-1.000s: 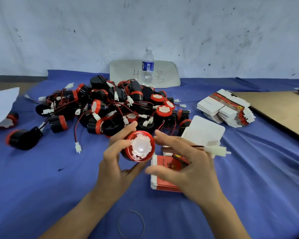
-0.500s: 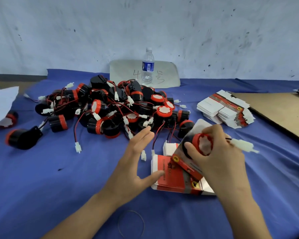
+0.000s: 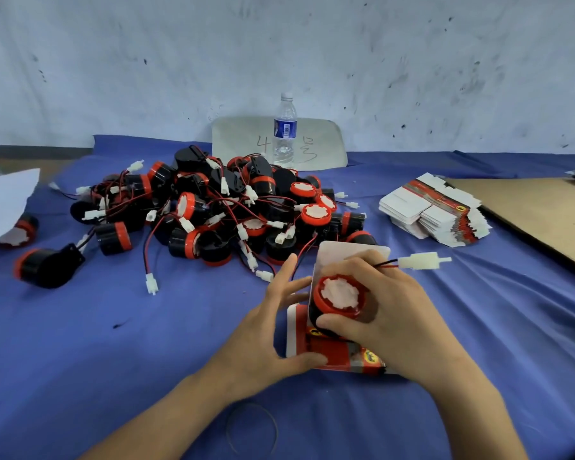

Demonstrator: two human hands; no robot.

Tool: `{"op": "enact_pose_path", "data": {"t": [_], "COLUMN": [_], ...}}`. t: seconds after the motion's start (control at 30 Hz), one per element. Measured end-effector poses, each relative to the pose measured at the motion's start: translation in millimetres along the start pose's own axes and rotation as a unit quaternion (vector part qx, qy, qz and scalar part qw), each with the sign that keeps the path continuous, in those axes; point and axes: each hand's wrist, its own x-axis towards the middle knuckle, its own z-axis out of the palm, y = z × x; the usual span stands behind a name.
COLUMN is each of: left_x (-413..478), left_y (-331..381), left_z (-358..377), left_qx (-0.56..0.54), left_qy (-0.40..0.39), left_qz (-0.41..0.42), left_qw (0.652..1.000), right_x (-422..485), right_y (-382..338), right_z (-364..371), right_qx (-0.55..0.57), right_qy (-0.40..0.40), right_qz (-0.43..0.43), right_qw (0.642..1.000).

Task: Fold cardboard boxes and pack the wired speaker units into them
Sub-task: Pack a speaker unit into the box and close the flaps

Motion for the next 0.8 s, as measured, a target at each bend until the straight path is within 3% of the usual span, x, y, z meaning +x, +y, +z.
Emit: {"op": "enact_pose_path", "data": {"t": [0.17,0.63,0.8], "left_x": [5,12,9], "left_y": [1,-2,-1], "left_z": [2,7,6], "left_qx": [-0.020,-0.044,-0.070], "left_qy": [0.043,-0.079,-0.043], "left_qz": [-0.005,-0.055,-0.077], "left_qw": [0.999,0.994,0.994], "right_x": [-1,2,4], "right_y": [-9,-11,-7], "right_z": [4,-2,-4], "right_qx": [0.077,0.236,0.252], "right_qy": [-0.036,-0.133,-0.081], "right_qz": [-0.024,-0.054,-0.026], "right_qw": [0.996,0.961,0.964]}}
